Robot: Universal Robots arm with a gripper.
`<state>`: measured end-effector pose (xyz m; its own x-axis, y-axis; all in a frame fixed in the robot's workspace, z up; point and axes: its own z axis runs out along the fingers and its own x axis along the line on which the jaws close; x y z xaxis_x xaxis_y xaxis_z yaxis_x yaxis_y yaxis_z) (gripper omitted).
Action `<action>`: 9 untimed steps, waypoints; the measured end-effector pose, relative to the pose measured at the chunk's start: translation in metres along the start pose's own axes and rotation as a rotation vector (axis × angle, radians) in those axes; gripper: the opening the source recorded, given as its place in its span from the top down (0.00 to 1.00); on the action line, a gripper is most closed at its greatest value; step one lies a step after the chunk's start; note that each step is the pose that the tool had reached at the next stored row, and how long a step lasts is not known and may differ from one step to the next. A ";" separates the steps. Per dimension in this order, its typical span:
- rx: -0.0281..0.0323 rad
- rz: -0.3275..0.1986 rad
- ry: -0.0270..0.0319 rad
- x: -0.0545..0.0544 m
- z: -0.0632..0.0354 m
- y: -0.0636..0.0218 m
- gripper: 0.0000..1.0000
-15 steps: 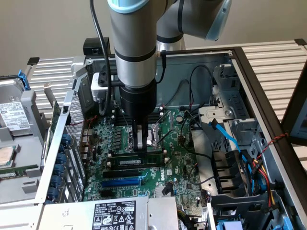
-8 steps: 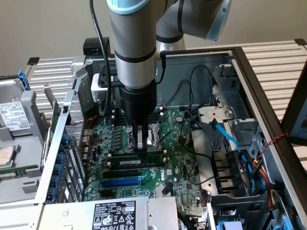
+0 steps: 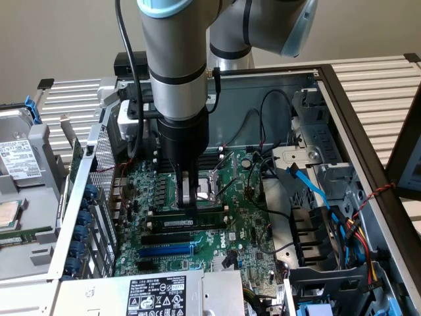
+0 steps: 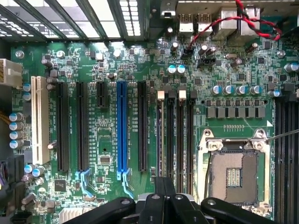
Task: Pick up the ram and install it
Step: 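Press down the ram until it locks into place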
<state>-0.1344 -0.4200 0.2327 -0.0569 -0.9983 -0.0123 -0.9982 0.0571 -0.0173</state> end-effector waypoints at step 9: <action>0.0025 0.000 -0.0016 0.001 0.0001 0.0089 0.89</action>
<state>-0.1434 -0.4200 0.2324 -0.0569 -0.9983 -0.0140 -0.9982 0.0571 -0.0198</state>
